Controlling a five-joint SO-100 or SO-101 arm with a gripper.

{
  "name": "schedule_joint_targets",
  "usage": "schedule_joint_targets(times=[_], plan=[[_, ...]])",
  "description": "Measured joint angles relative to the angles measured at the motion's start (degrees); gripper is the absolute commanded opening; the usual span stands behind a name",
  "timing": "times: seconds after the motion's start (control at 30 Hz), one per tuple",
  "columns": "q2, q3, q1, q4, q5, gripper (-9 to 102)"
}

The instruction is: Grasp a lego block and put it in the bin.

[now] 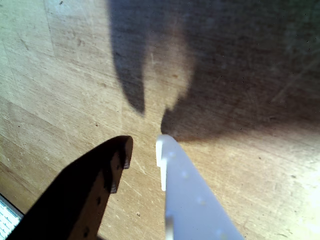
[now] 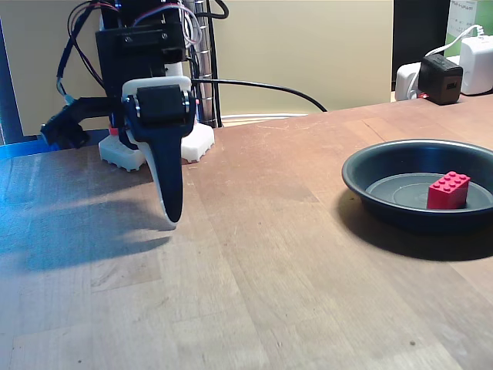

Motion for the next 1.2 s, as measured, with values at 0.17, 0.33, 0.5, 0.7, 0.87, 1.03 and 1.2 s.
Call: schedule_joint_targets(times=[0.17,0.33,0.5,0.7,0.87,1.03,1.2], plan=[[0.0,0.0,0.0,0.0,0.0,0],[0.0,0.0,0.0,0.0,0.0,0],[0.0,0.0,0.0,0.0,0.0,0],[0.0,0.0,0.0,0.0,0.0,0],[0.0,0.0,0.0,0.0,0.0,0],[0.0,0.0,0.0,0.0,0.0,0],[0.0,0.0,0.0,0.0,0.0,0]])
